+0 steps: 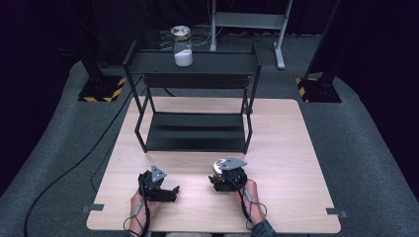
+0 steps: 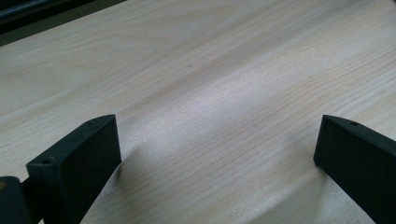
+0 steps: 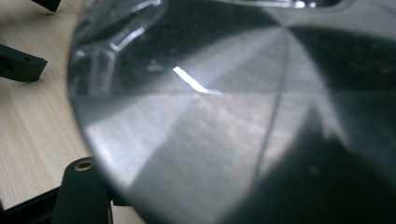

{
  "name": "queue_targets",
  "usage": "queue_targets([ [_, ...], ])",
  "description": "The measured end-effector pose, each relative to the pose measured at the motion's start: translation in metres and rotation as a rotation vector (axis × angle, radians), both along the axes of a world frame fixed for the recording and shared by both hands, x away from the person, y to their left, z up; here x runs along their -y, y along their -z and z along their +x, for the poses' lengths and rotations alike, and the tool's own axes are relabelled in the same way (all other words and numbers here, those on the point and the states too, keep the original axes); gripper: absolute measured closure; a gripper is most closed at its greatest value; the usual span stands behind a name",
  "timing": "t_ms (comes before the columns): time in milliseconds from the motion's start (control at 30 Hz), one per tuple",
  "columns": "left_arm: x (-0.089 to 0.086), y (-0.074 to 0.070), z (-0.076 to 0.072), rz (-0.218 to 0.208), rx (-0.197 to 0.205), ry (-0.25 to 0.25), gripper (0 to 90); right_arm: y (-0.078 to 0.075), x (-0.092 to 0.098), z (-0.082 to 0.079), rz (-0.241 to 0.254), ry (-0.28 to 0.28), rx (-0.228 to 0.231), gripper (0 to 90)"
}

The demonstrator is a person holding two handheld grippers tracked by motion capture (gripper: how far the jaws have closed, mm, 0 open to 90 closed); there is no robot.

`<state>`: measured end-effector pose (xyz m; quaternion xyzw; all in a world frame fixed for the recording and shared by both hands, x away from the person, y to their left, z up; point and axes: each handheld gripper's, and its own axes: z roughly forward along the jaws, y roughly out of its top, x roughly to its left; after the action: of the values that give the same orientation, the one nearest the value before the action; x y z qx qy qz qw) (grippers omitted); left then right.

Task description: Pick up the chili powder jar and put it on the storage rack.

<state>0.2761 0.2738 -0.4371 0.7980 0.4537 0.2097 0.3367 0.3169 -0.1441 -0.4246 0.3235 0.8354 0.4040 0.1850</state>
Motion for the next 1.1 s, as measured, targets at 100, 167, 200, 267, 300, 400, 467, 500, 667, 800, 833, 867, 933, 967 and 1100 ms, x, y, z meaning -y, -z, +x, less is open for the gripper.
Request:
queue_targets([
  [100, 0.000, 0.000, 0.000, -0.003, 0.000, -0.001, 0.0, -0.001, 0.000, 0.001, -0.001, -0.002, -0.004, 30.3],
  [167, -0.001, 0.000, 0.001, -0.003, -0.003, 0.000, 0.0, -0.003, 0.001, 0.003, 0.003, -0.001, -0.018, 30.4],
  [200, -0.001, 0.000, 0.001, -0.004, -0.004, 0.000, 0.0, -0.004, 0.000, 0.003, -0.002, 0.002, -0.022, 30.4],
  [267, 0.000, 0.000, 0.000, -0.004, -0.001, -0.002, 0.0, -0.007, -0.002, 0.004, -0.011, 0.004, -0.028, 30.5],
  [300, 0.000, 0.000, 0.000, -0.001, 0.001, -0.001, 0.0, -0.008, -0.002, 0.004, -0.013, 0.005, -0.033, 30.5],
  [400, 0.000, 0.000, 0.000, 0.001, 0.001, 0.000, 0.0, -0.013, -0.003, 0.007, -0.025, 0.003, -0.049, 30.5],
  [467, 0.000, 0.000, 0.000, -0.002, 0.001, -0.002, 0.0, -0.016, -0.004, 0.009, -0.030, 0.002, -0.064, 30.5],
  [500, 0.000, 0.000, 0.000, -0.002, 0.001, -0.002, 0.0, -0.018, -0.004, 0.010, -0.034, -0.001, -0.071, 30.5],
  [667, 0.000, 0.000, 0.000, 0.003, 0.003, 0.001, 0.0, -0.031, -0.005, 0.015, -0.065, -0.005, -0.103, 30.4],
  [800, 0.000, 0.000, 0.000, 0.002, 0.002, 0.001, 0.0, -0.040, -0.003, 0.018, -0.081, -0.003, -0.117, 30.4],
  [833, 0.000, 0.000, 0.000, 0.002, 0.002, 0.001, 0.0, -0.043, -0.002, 0.018, -0.084, 0.000, -0.120, 30.5],
  [867, 0.000, 0.000, 0.000, 0.002, 0.002, 0.001, 0.0, -0.045, -0.001, 0.019, -0.085, 0.001, -0.125, 30.5],
  [933, 0.000, 0.000, 0.000, 0.001, 0.000, 0.000, 0.0, -0.051, 0.002, 0.020, -0.089, 0.004, -0.128, 30.5],
  [967, 0.000, 0.000, 0.000, -0.004, -0.001, -0.001, 0.0, -0.054, 0.002, 0.021, -0.095, 0.007, -0.129, 30.5],
  [1100, 0.000, 0.000, 0.000, -0.005, -0.002, -0.002, 0.0, -0.063, 0.005, 0.023, -0.110, 0.010, -0.133, 30.5],
])
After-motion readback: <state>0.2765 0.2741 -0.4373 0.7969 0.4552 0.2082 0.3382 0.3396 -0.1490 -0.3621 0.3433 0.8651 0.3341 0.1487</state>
